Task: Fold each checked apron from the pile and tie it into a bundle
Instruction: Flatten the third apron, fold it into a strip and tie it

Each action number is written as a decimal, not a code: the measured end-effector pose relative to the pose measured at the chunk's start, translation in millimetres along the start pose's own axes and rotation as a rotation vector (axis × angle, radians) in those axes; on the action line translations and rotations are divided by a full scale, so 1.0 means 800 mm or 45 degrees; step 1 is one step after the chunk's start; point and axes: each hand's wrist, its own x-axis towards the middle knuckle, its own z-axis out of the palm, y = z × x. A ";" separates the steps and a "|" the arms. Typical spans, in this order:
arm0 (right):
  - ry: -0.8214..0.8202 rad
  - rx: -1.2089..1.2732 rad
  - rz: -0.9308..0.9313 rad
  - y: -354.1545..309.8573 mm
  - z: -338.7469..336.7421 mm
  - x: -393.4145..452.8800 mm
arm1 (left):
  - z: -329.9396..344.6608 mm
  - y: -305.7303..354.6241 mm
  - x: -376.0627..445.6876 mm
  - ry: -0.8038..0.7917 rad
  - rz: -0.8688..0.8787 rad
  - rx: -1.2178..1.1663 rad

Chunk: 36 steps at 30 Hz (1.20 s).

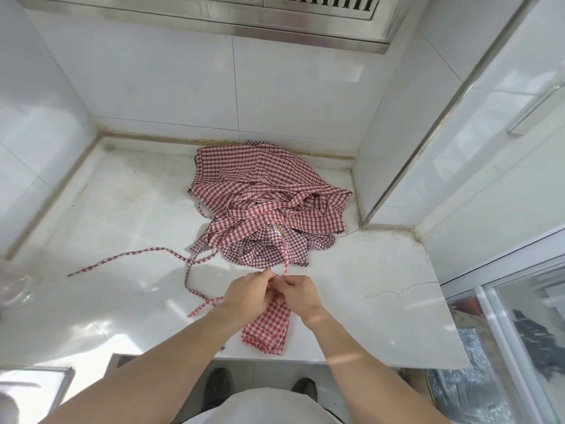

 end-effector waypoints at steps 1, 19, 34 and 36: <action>0.036 0.054 0.045 0.000 0.000 0.001 | 0.000 0.001 -0.001 0.036 -0.018 0.041; -0.302 0.283 -0.218 0.004 -0.016 -0.013 | 0.007 -0.015 0.009 -0.017 -0.194 -0.420; 0.231 -0.084 -0.031 -0.011 0.002 0.005 | 0.006 0.006 0.003 0.067 -0.078 0.231; 0.181 -0.065 0.042 -0.006 0.003 0.008 | 0.010 0.005 0.000 0.141 -0.039 0.261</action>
